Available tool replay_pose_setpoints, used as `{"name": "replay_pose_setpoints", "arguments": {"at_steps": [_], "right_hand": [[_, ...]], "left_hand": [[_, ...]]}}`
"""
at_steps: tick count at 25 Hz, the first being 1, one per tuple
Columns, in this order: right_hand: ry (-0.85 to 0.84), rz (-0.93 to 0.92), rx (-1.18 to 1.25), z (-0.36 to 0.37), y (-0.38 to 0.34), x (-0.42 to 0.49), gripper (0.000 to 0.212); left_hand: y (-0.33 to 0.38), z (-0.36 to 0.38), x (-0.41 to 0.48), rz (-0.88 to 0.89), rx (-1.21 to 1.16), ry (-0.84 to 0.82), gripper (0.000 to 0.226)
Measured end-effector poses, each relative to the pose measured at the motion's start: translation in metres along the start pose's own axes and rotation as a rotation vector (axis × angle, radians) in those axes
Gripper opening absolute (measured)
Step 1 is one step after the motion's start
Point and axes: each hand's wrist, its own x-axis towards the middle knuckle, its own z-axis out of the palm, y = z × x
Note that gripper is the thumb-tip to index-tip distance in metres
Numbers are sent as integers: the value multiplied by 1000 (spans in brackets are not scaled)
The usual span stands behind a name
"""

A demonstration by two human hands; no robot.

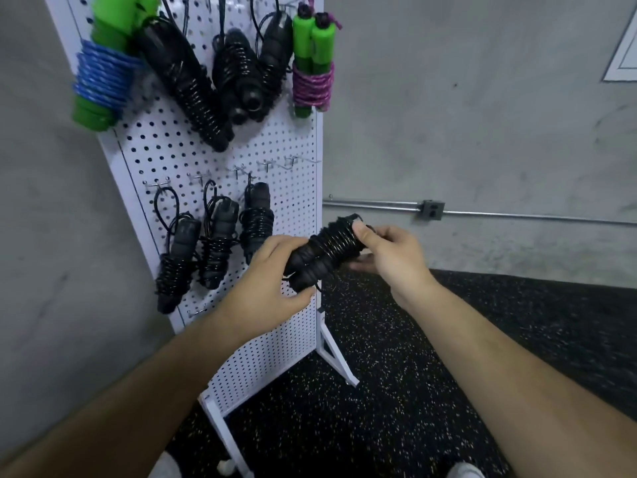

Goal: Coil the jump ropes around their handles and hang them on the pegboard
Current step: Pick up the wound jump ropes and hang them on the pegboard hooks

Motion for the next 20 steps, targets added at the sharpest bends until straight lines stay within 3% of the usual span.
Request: {"name": "replay_pose_setpoints", "arguments": {"at_steps": [2,6,9,14,20], "right_hand": [[2,40,34,2,0,-1,42],[36,26,-72,3,4,4,42],[61,-310,-495,7,14,3,35],[3,-859,-1063,18,20,-3,75],[25,-948,-1097,37,22,15,73]], "left_hand": [[0,-2,1,46,64,-11,70],[4,-10,0,14,-20,94,38],[9,-13,4,-142,-153,187,22],[23,-24,14,-321,-443,297,16],[24,-32,24,-356,-507,284,29]]}}
